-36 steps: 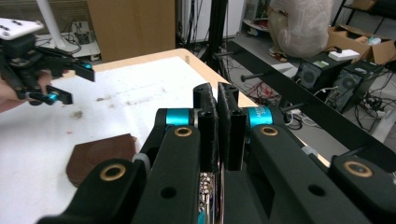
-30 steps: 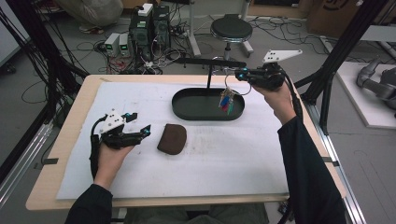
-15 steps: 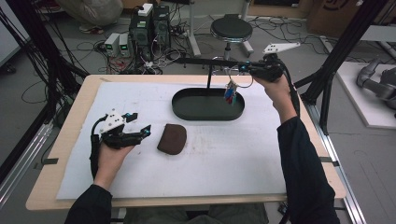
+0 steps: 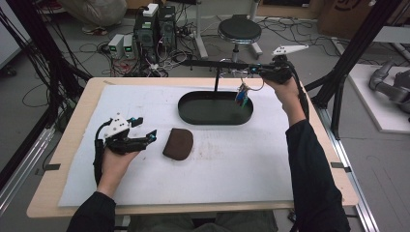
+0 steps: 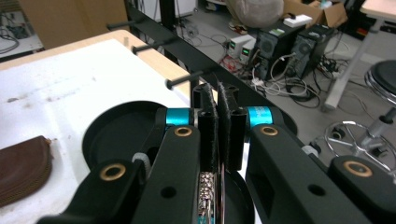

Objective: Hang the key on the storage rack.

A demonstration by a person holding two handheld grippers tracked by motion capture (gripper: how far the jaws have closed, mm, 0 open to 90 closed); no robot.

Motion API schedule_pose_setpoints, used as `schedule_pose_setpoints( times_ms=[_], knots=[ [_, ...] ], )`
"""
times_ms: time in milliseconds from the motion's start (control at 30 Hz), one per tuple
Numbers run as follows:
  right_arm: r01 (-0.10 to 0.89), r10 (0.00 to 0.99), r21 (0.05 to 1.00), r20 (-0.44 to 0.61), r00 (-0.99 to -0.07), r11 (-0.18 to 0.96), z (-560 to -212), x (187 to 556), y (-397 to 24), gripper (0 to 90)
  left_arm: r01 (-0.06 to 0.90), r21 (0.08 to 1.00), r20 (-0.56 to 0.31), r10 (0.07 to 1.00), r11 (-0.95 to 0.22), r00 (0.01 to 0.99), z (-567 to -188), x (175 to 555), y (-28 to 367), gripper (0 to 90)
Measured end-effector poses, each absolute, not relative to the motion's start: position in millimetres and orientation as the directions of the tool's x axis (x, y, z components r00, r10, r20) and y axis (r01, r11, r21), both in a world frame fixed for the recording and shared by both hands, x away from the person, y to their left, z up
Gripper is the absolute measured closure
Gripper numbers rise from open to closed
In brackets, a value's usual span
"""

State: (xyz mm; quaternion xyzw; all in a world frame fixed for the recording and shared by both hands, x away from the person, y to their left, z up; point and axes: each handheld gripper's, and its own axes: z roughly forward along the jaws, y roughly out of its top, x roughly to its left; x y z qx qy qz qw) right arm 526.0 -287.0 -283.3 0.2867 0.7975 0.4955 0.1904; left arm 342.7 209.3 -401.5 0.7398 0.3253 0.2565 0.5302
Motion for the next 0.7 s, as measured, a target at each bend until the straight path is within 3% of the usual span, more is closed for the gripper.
schedule_pose_setpoints(
  times_ms=[700],
  knots=[
    [0.307,0.678,0.885,-0.014,-0.735,0.350,-297,539,-291,87.7,0.210,0.951,0.033,0.749,-0.228,0.661,-403,342,209,27.7]
  ],
)
